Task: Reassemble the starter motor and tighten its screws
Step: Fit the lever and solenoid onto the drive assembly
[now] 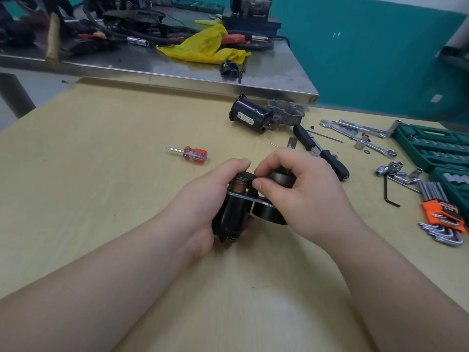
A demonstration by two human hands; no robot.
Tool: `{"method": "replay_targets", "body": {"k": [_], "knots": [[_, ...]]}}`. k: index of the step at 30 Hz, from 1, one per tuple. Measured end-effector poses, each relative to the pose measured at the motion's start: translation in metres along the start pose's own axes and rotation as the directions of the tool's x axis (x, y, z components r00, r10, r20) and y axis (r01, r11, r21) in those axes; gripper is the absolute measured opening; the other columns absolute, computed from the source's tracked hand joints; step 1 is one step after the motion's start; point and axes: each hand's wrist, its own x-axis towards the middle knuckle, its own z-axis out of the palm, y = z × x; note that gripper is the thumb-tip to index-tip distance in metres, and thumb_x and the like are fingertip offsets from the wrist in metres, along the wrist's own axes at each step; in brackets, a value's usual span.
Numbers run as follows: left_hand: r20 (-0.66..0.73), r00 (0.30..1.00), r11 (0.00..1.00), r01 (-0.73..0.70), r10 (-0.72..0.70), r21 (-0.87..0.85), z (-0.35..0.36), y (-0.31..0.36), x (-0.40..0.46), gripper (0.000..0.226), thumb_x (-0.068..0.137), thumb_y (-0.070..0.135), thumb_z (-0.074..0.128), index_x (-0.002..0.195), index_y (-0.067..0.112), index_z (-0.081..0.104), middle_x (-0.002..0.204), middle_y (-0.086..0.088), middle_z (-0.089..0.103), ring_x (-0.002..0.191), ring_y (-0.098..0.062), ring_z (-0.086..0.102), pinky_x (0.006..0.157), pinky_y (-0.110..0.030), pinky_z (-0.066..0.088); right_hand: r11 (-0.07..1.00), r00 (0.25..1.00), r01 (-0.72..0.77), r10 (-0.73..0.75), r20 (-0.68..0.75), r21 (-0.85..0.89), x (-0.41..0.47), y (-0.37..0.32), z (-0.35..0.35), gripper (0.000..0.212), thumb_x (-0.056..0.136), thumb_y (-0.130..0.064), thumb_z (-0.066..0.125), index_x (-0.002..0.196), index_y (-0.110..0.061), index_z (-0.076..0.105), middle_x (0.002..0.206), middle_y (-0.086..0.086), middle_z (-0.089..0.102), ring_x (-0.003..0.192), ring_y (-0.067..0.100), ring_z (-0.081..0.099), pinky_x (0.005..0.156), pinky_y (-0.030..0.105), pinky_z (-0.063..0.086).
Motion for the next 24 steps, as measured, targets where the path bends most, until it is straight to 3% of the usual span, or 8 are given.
{"method": "replay_targets", "body": {"k": [4, 7, 11, 15, 18, 20, 22, 24], "knots": [[0.058, 0.998, 0.999, -0.019, 0.022, -0.044, -0.004, -0.001, 0.004, 0.057, 0.069, 0.076, 0.085, 0.081, 0.021, 0.078, 0.080, -0.012, 0.070, 0.058, -0.031, 0.066, 0.056, -0.037, 0.055, 0.993, 1.000, 0.017, -0.015, -0.024, 0.117, 0.001, 0.006, 0.002, 0.016, 0.092, -0.018, 0.081, 0.089, -0.032, 0.075, 0.101, -0.015, 0.075, 0.098, 0.004, 0.069, 0.080, 0.021, 0.056], [0.054, 0.998, 0.993, -0.038, 0.044, -0.111, -0.006, 0.003, 0.004, 0.058, 0.070, 0.080, 0.082, 0.066, 0.022, 0.078, 0.072, -0.009, 0.070, 0.054, -0.030, 0.065, 0.056, -0.036, 0.056, 0.941, 0.982, 0.097, -0.037, -0.186, 0.324, 0.001, 0.008, 0.004, 0.018, 0.095, -0.019, 0.072, 0.090, -0.037, 0.076, 0.114, -0.017, 0.075, 0.110, 0.008, 0.071, 0.085, 0.023, 0.059], [0.053, 0.996, 0.978, -0.062, 0.073, -0.198, -0.009, 0.007, 0.003, 0.057, 0.065, 0.081, 0.080, 0.061, 0.024, 0.077, 0.072, -0.007, 0.070, 0.053, -0.030, 0.065, 0.058, -0.037, 0.058, 0.863, 0.920, 0.080, 0.128, -0.370, 0.499, 0.004, 0.016, 0.002, 0.011, 0.093, -0.027, 0.070, 0.102, -0.031, 0.076, 0.107, -0.014, 0.076, 0.103, 0.010, 0.073, 0.091, 0.042, 0.063], [0.052, 0.989, 0.956, -0.120, 0.139, -0.266, -0.012, 0.009, 0.002, 0.057, 0.058, 0.081, 0.084, 0.070, 0.026, 0.078, 0.083, -0.010, 0.071, 0.060, -0.032, 0.067, 0.057, -0.039, 0.059, 0.715, 0.940, -0.213, 0.336, -0.060, 0.666, 0.003, 0.018, 0.012, 0.054, 0.082, -0.058, 0.075, 0.127, -0.029, 0.070, 0.122, -0.008, 0.076, 0.115, 0.017, 0.073, 0.099, 0.054, 0.059], [0.094, 0.974, 0.947, -0.175, 0.207, -0.268, -0.014, 0.010, 0.002, 0.063, 0.061, 0.084, 0.080, 0.079, 0.024, 0.080, 0.085, -0.010, 0.072, 0.063, -0.029, 0.067, 0.059, -0.037, 0.058, 0.588, 0.953, -0.292, 0.243, 0.179, 0.755, -0.001, 0.012, 0.018, 0.069, 0.087, -0.067, 0.071, 0.138, -0.021, 0.067, 0.132, 0.008, 0.074, 0.123, 0.032, 0.071, 0.108, 0.071, 0.048], [0.106, 0.966, 0.943, -0.203, 0.237, -0.263, -0.015, 0.010, 0.001, 0.068, 0.060, 0.086, 0.079, 0.085, 0.023, 0.082, 0.087, -0.010, 0.075, 0.066, -0.028, 0.069, 0.061, -0.036, 0.057, 0.551, 0.968, -0.250, 0.159, 0.194, 0.796, -0.003, 0.011, 0.020, 0.086, 0.072, -0.070, 0.085, 0.141, -0.024, 0.063, 0.133, 0.010, 0.074, 0.123, 0.034, 0.071, 0.105, 0.065, 0.054], [0.105, 0.959, 0.940, -0.230, 0.262, -0.251, -0.016, 0.011, 0.000, 0.080, 0.053, 0.088, 0.082, 0.097, 0.021, 0.083, 0.099, -0.011, 0.079, 0.078, -0.029, 0.073, 0.062, -0.035, 0.059, 0.596, 0.985, -0.164, 0.062, 0.158, 0.786, -0.005, 0.011, 0.022, 0.082, 0.068, -0.041, 0.099, 0.139, -0.030, 0.060, 0.131, 0.003, 0.075, 0.121, 0.025, 0.073, 0.095, 0.044, 0.062], [0.107, 0.942, 0.932, -0.289, 0.318, -0.218, -0.016, 0.012, -0.001, 0.088, 0.050, 0.088, 0.083, 0.103, 0.019, 0.084, 0.109, -0.014, 0.081, 0.087, -0.029, 0.078, 0.061, -0.034, 0.061, 0.602, 0.986, -0.157, 0.053, 0.157, 0.783, -0.006, 0.008, 0.027, 0.074, 0.073, -0.008, 0.091, 0.138, -0.023, 0.060, 0.129, 0.004, 0.076, 0.120, 0.024, 0.073, 0.095, 0.040, 0.063]]}}
